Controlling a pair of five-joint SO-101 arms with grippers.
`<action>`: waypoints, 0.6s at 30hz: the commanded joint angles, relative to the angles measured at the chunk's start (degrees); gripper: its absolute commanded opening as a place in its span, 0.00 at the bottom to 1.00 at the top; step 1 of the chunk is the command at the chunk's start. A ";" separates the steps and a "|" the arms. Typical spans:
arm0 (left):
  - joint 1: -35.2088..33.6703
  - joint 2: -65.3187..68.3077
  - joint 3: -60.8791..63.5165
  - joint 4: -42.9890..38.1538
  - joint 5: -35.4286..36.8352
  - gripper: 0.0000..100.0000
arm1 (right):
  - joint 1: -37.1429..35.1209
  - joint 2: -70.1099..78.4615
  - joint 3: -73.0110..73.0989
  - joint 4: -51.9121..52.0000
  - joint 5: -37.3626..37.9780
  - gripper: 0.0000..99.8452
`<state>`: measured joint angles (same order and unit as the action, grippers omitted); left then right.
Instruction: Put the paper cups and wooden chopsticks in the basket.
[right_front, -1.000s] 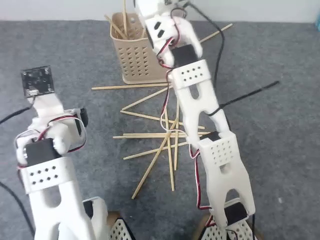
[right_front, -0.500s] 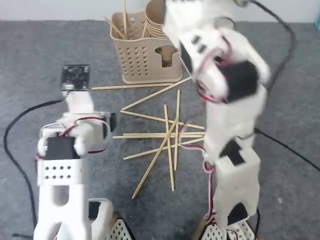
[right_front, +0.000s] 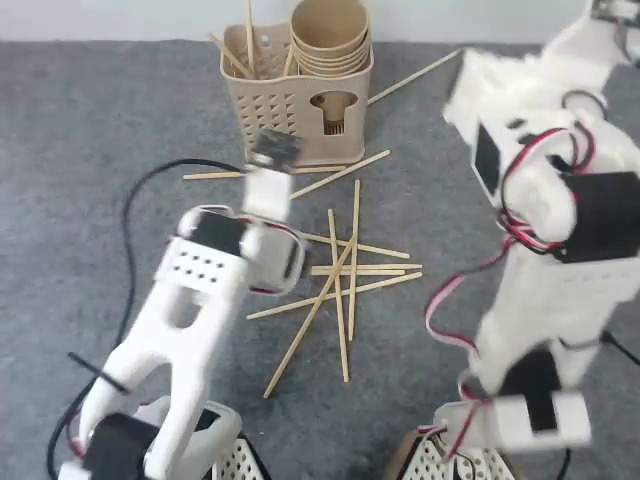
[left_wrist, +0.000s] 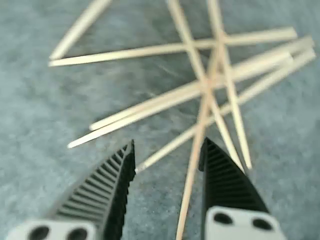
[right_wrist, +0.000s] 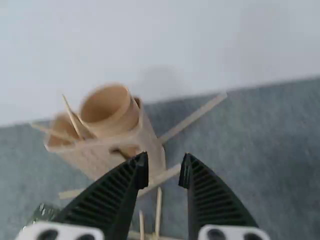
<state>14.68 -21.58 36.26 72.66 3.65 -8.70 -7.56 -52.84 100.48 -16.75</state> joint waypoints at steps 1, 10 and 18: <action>3.25 1.05 -2.95 -2.55 -6.42 0.20 | 3.03 -12.00 21.54 0.48 0.62 0.12; 3.60 12.66 -3.47 -8.88 -26.37 0.20 | 12.79 -30.90 63.74 -19.74 6.07 0.12; 6.95 21.54 -3.47 -12.48 -23.12 0.20 | 14.29 -44.26 89.41 -34.68 5.63 0.12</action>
<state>20.04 -0.92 35.82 61.23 -21.85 5.19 -46.95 31.21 71.12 -11.74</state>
